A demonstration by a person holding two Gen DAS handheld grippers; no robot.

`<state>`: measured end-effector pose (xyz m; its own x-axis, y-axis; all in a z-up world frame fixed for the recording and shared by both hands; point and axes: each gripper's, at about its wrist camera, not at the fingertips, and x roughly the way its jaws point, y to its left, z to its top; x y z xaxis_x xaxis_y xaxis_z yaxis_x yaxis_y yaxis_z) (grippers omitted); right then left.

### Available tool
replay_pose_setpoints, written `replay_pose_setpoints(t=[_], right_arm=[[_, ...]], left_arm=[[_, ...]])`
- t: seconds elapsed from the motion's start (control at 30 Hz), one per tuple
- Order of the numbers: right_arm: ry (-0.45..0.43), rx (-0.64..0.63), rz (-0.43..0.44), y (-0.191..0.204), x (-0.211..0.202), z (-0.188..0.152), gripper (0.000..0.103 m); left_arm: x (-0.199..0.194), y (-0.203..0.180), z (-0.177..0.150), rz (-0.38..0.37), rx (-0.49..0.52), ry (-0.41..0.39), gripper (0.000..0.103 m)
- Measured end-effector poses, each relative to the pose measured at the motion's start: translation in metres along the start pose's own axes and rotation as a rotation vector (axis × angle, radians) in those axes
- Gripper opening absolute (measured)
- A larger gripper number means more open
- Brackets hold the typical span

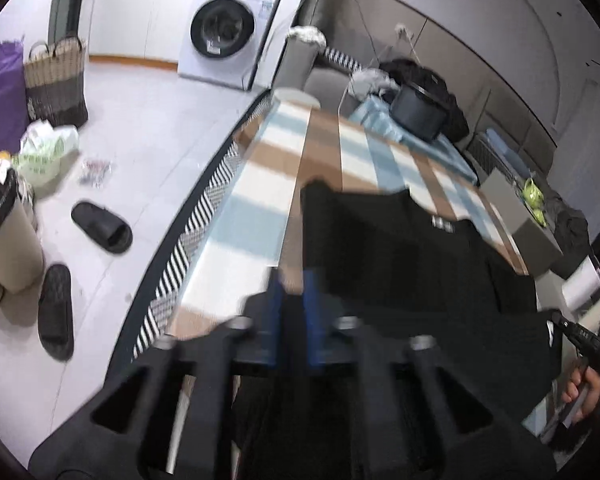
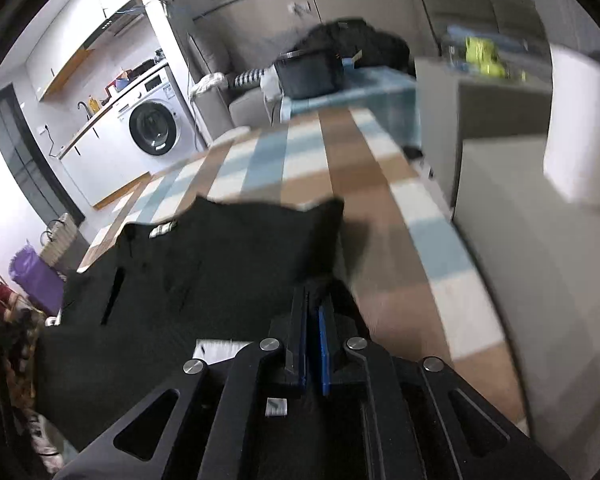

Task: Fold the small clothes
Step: 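Grasp the folded edge again with the left tool while the right tool grasps it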

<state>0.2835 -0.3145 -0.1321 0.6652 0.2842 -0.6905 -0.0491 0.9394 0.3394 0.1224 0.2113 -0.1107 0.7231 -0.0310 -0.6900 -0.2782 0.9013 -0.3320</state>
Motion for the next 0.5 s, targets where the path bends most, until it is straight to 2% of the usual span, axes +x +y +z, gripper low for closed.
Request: replay_pose_setpoints(t=[0.07, 0.13, 0.3, 0.33, 0.37, 0.4, 0.5], right_arm=[[0.018, 0.018, 0.038, -0.008, -0.001, -0.006, 0.016], [0.028, 0.028, 0.07, -0.012, -0.001, -0.011, 0.019], [0.04, 0.051, 0.104, -0.016, -0.004, -0.02, 0.025], [0.039, 0.052, 0.106, -0.015, -0.005, -0.02, 0.026], [0.039, 0.051, 0.104, -0.014, -0.004, -0.02, 0.026], [0.042, 0.047, 0.104, -0.013, -0.003, -0.021, 0.026], [0.049, 0.047, 0.103, -0.012, 0.002, -0.02, 0.027]], left_arm=[[-0.003, 0.005, -0.012, -0.028, -0.027, 0.016, 0.05], [-0.007, 0.004, -0.022, -0.048, -0.015, 0.026, 0.05], [0.003, -0.009, -0.041, -0.025, 0.061, 0.105, 0.05], [0.006, -0.012, -0.043, -0.027, 0.068, 0.117, 0.047], [0.009, -0.013, -0.046, -0.033, 0.072, 0.12, 0.037], [0.01, -0.014, -0.047, -0.032, 0.074, 0.119, 0.021], [0.012, -0.015, -0.047, -0.045, 0.055, 0.085, 0.006]])
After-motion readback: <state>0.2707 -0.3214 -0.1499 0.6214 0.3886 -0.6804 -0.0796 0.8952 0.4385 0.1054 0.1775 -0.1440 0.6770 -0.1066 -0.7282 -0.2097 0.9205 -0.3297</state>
